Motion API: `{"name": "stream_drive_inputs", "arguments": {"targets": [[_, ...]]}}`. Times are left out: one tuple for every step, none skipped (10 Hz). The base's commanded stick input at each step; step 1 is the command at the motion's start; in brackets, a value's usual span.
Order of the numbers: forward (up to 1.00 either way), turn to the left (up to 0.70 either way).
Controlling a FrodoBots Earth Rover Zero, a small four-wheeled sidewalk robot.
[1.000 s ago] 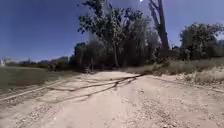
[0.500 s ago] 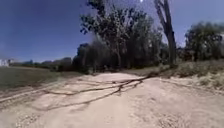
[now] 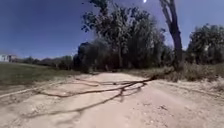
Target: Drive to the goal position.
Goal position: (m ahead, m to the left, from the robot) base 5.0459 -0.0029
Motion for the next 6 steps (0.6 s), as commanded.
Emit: {"name": "stream_drive_inputs", "arguments": {"targets": [[0.85, 0.00], [0.85, 0.00], [0.85, 0.00], [0.85, -0.05], [0.85, -0.16], [0.85, -0.27]]}}
